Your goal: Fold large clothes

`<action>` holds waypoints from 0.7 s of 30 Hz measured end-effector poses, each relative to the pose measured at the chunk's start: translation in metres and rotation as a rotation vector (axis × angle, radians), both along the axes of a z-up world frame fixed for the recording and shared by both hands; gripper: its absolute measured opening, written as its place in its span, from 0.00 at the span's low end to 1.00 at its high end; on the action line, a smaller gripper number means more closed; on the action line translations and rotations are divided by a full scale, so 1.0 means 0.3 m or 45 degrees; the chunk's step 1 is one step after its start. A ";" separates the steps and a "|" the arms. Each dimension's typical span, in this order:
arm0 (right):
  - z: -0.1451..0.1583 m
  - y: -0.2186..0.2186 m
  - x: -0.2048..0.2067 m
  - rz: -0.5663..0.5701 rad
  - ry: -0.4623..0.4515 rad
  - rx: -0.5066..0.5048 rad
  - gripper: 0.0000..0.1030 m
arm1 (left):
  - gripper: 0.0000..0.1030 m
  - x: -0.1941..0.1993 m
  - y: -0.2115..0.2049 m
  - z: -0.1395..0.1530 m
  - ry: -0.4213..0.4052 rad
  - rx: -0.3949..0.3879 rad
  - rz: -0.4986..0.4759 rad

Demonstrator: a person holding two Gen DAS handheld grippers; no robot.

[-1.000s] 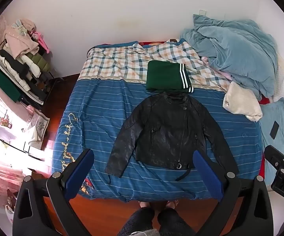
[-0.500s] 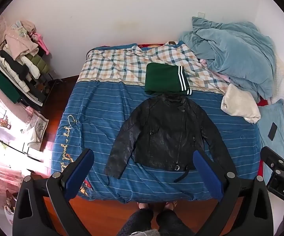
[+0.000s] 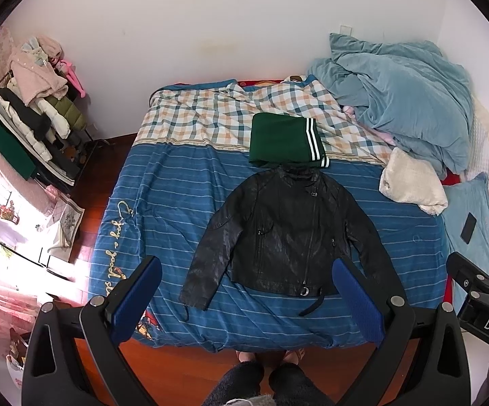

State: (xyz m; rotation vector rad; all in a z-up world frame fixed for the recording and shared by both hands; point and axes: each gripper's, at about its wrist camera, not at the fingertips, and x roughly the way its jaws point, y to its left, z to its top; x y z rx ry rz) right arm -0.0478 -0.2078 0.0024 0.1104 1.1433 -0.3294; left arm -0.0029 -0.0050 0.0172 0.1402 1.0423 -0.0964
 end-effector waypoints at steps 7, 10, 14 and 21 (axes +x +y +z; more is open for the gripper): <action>0.003 -0.002 0.000 0.001 0.001 -0.001 1.00 | 1.00 -0.010 0.001 0.000 0.001 -0.003 -0.004; 0.012 -0.010 -0.002 0.003 0.005 -0.003 1.00 | 1.00 -0.014 -0.002 0.000 0.000 -0.007 -0.004; 0.015 -0.013 -0.012 0.004 0.003 -0.007 1.00 | 1.00 -0.018 -0.006 0.002 -0.001 -0.007 -0.003; 0.018 -0.020 -0.031 0.006 -0.001 -0.026 1.00 | 1.00 -0.027 -0.011 0.005 0.005 -0.020 -0.013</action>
